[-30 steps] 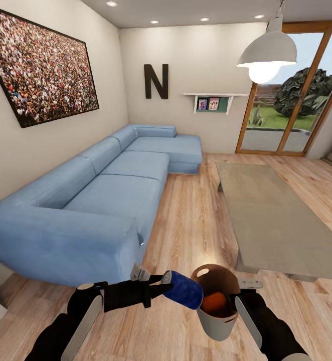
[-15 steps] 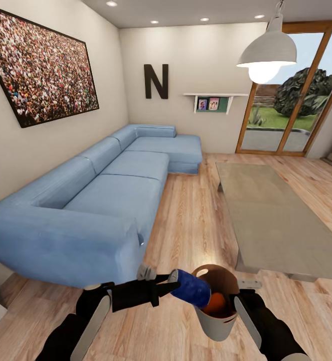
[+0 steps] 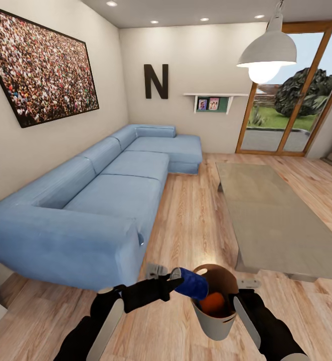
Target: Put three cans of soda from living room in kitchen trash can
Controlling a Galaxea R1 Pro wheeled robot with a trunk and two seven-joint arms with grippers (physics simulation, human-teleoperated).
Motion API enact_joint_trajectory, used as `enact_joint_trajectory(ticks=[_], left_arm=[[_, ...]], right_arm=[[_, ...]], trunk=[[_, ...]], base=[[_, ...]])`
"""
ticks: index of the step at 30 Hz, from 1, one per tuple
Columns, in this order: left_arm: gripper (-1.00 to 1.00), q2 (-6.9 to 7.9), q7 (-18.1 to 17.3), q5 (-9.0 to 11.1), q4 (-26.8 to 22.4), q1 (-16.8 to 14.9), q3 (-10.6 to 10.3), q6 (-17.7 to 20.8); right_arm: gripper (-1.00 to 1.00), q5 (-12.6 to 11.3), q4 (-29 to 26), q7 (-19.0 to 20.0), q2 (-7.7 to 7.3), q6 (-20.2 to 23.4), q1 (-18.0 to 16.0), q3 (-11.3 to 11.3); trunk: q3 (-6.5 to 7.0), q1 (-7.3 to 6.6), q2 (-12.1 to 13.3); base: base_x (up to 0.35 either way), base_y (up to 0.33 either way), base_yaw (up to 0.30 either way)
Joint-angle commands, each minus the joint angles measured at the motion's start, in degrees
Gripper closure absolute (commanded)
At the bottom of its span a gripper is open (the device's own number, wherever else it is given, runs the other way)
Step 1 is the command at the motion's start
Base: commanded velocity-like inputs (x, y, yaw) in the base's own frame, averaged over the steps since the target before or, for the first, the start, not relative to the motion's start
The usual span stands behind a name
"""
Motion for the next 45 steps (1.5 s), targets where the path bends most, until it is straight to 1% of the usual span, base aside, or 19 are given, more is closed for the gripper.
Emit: enact_joint_trajectory(ticks=[1, 3, 4, 6, 9, 14, 18, 25, 27, 31, 34, 36, 40, 42, 45], left_arm=[[1.0, -0.1, 0.5, 0.02, 0.47, 0.0, -0.03, -0.6], [1.0, -0.16, 0.82, 0.0, 0.79, 0.0, -0.04, -1.33], [1.0, -0.2, 1.11, -0.01, 1.02, 0.0, -0.05, -1.86], [1.0, -0.27, 1.39, -0.01, 1.67, 0.0, -0.06, -2.36], [1.0, -0.32, 1.57, -0.02, 2.72, 0.0, -0.14, -2.67], [1.0, -0.35, 1.67, -0.02, 4.15, 0.0, -0.11, -3.18], [1.0, -0.35, 1.69, -0.02, 5.63, 0.0, -0.19, -4.14], [1.0, -0.35, 1.69, -0.04, 7.62, 0.0, -0.23, -4.52], [1.0, -0.35, 1.7, -0.24, 7.93, 0.0, -0.22, -4.68], [1.0, -0.39, 1.73, -1.4, 9.92, 0.0, -0.31, -6.44], [1.0, -1.72, 1.73, -1.87, 11.08, 0.0, -0.3, -6.93], [1.0, -2.37, 1.76, -2.98, 11.33, 0.0, -0.32, -7.03], [1.0, -2.73, 1.78, -4.34, 11.45, 0.0, -0.33, -7.08], [1.0, -2.94, 1.78, -4.59, 11.48, 0.0, -0.33, -7.09], [1.0, -3.66, 1.78, -4.82, 11.49, 0.0, -0.33, -7.1]], right_arm=[[1.0, -0.07, -0.04, 0.08, 0.01, -0.14, -0.03, 1.16], [1.0, -0.07, -0.04, 0.01, 0.01, -0.17, -0.03, 2.99], [1.0, -0.07, -0.04, -0.07, 0.01, -0.19, -0.03, 4.93], [1.0, -0.07, -0.05, -0.15, 0.01, -0.21, -0.03, 6.83], [1.0, -0.07, -0.06, -0.2, 0.01, -0.22, -0.03, 8.05], [1.0, -0.07, -0.1, -0.23, 0.07, -0.23, -0.03, 8.8], [1.0, -0.07, -0.13, -0.24, 0.09, -0.23, -0.03, 8.97], [1.0, -0.07, -0.17, -0.24, 0.13, -0.23, -0.03, 9.07], [1.0, -0.07, -0.19, -0.24, 0.16, -0.23, -0.03, 9.12], [1.0, -0.07, -1.02, -0.26, 0.25, -0.24, -0.03, 9.14], [1.0, -0.07, -1.53, -0.3, 0.27, -0.23, -0.03, 9.12], [1.0, -0.07, -1.64, -0.32, 0.27, -0.23, -0.03, 9.13], [1.0, -0.07, -1.7, -0.33, 0.27, -0.23, -0.03, 9.25], [1.0, -0.07, -1.71, -0.33, 0.28, -0.23, -0.03, 9.27], [1.0, -0.07, -1.72, -0.33, 0.28, -0.23, -0.03, 9.28]], trunk=[[0.01, 0.0, 0.0], [0.01, 0.0, 0.0], [0.01, 0.0, 0.0], [0.01, 0.0, 0.0], [0.01, 0.0, 0.0], [0.01, 0.0, 0.0], [0.01, 0.0, 0.0], [0.01, 0.0, 0.0], [0.01, 0.0, 0.0], [0.01, 0.0, 0.0], [0.01, 0.0, 0.0], [0.01, 0.0, 0.0], [0.01, 0.0, 0.0], [0.01, 0.0, 0.0], [0.01, 0.0, 0.0]], base=[[0.0, 0.0, 0.0], [0.0, 0.0, 0.0], [0.0, 0.0, 0.0], [0.0, 0.0, 0.0], [0.0, 0.0, 0.0], [0.0, 0.0, 0.0], [0.0, 0.0, 0.0], [0.0, 0.0, 0.0], [0.0, 0.0, 0.0], [0.0, 0.0, 0.0], [0.0, 0.0, 0.0], [0.0, 0.0, 0.0], [0.0, 0.0, 0.0], [0.0, 0.0, 0.0], [0.0, 0.0, 0.0]])
